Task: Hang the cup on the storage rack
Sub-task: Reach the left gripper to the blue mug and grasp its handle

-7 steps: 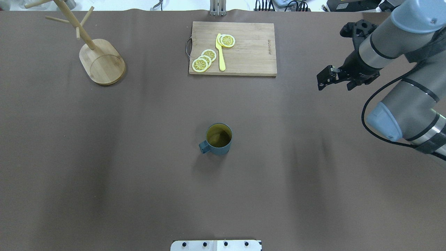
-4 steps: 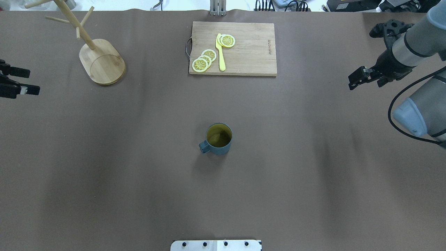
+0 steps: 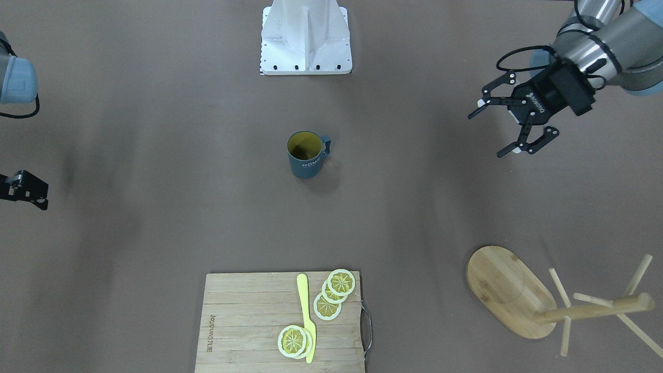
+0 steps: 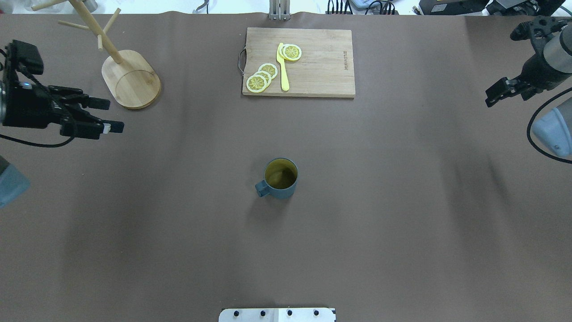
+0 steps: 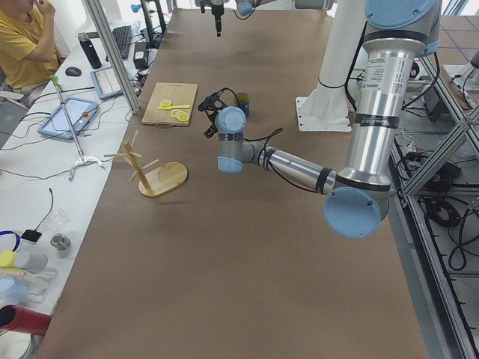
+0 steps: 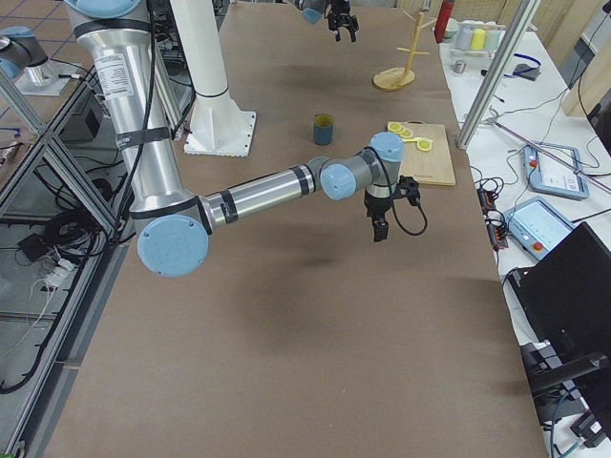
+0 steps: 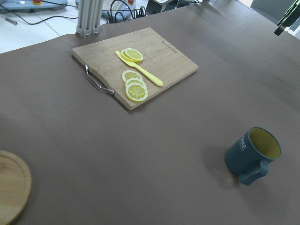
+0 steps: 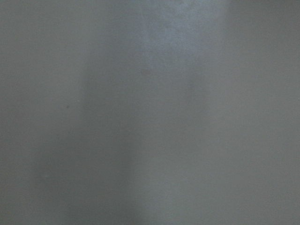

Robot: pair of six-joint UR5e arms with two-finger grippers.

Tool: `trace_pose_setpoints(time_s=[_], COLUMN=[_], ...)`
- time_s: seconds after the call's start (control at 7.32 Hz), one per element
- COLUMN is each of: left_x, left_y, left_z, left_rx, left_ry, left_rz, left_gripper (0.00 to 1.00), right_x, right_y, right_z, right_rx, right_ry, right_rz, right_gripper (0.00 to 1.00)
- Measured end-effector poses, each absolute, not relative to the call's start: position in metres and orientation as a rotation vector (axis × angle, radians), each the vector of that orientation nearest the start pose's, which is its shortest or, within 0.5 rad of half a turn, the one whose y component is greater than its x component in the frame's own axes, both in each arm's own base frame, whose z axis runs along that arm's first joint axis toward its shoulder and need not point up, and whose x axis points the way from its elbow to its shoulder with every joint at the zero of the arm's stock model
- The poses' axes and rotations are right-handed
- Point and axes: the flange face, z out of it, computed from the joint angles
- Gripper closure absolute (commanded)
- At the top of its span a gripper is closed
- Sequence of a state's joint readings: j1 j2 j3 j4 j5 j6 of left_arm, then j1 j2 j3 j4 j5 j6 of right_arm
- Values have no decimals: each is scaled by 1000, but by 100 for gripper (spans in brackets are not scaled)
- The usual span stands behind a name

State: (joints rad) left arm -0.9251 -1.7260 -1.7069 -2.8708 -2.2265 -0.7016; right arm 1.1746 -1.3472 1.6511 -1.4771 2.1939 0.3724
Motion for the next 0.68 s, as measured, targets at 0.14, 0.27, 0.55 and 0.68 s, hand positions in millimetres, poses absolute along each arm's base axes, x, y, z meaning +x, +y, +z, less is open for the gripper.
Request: trace_pose_setpoints(time_s=[0.14, 0.27, 0.55, 0.68], left_x=[286, 315, 346, 354], left_y=[-447, -433, -419, -414], left_z=[360, 355, 349, 347], left_rx=[876, 828, 765, 761], left_ry=[1369, 1420, 1496, 1511], left_rz=[460, 425, 385, 385], left_gripper=[2, 2, 2, 2], right_x=[-149, -143, -137, -135], right_y=[-578, -579, -579, -579], right_z=[507, 512, 516, 517], right_rx=[124, 123, 123, 124], right_ry=[-706, -702, -700, -700], right_rz=[-154, -154, -150, -148], right_gripper=[0, 0, 0, 0])
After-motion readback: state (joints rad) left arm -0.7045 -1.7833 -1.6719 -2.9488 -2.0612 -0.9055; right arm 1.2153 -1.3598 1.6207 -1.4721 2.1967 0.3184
